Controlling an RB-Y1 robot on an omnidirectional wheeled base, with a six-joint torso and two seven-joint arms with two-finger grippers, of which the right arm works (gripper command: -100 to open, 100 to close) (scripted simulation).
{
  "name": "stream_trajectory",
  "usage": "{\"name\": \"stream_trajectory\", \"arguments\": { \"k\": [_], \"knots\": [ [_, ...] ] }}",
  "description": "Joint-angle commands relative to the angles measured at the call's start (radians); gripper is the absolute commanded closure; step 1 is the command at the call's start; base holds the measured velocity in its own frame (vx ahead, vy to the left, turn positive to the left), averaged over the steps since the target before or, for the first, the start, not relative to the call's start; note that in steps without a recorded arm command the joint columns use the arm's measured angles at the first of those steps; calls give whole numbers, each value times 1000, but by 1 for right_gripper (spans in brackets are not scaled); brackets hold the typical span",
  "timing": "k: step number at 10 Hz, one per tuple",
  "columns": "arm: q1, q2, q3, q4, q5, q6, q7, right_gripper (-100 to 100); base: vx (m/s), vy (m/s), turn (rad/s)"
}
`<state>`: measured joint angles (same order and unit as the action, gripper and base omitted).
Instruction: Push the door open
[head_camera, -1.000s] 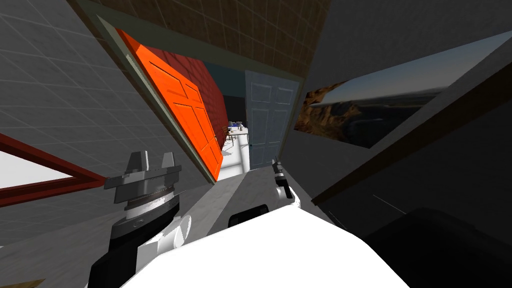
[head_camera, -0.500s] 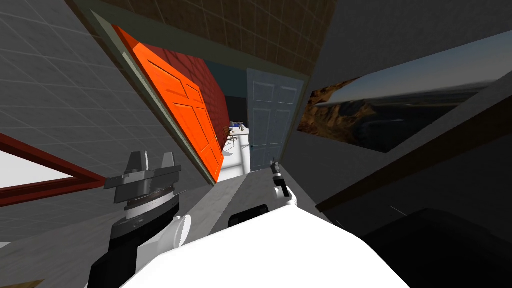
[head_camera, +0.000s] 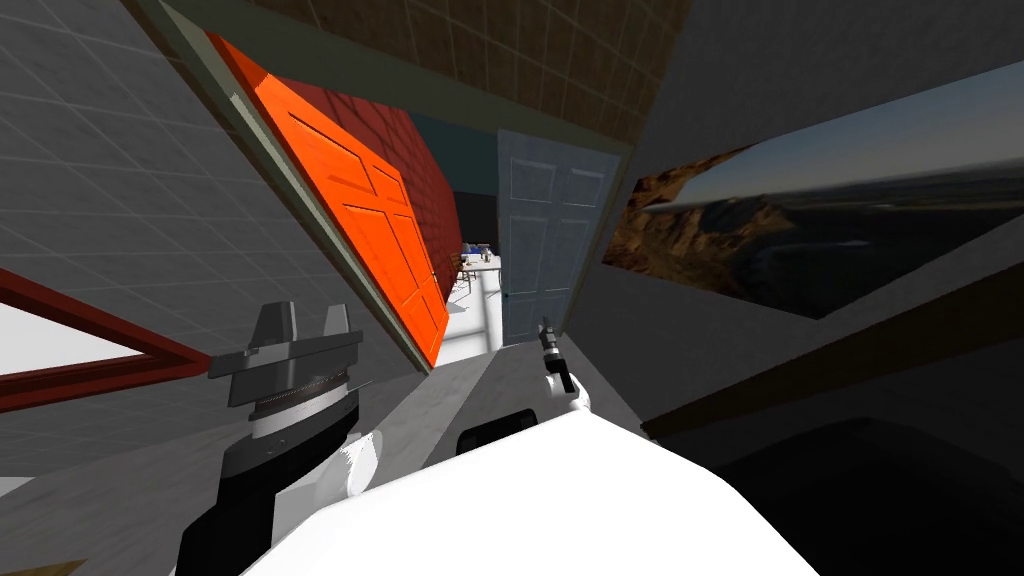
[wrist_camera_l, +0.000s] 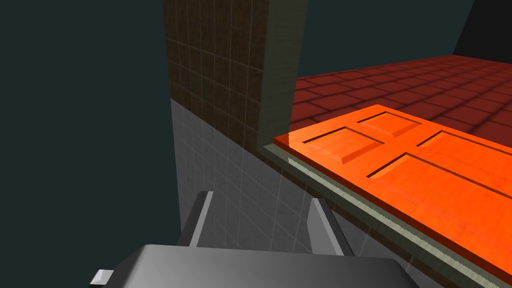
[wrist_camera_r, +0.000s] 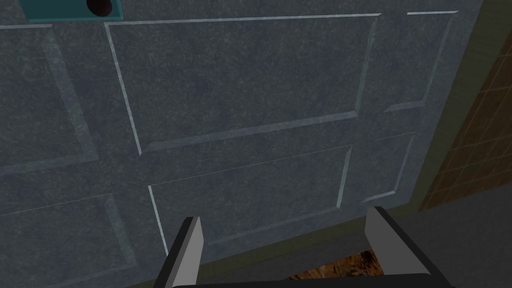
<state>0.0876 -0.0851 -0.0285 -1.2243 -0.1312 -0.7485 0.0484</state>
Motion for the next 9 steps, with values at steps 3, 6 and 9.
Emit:
{"name": "stream_trajectory", "arguments": {
  "k": [3,6,9],
  "knots": [
    [-43,5,1,94,-3,-10,13,-100,98,-27,42],
    [-76,12,3,167,-6,-18,24,-100,100,-25,39],
    [-108,21,5,238,-8,-26,35,-100,93,-17,41]
  ]
}}
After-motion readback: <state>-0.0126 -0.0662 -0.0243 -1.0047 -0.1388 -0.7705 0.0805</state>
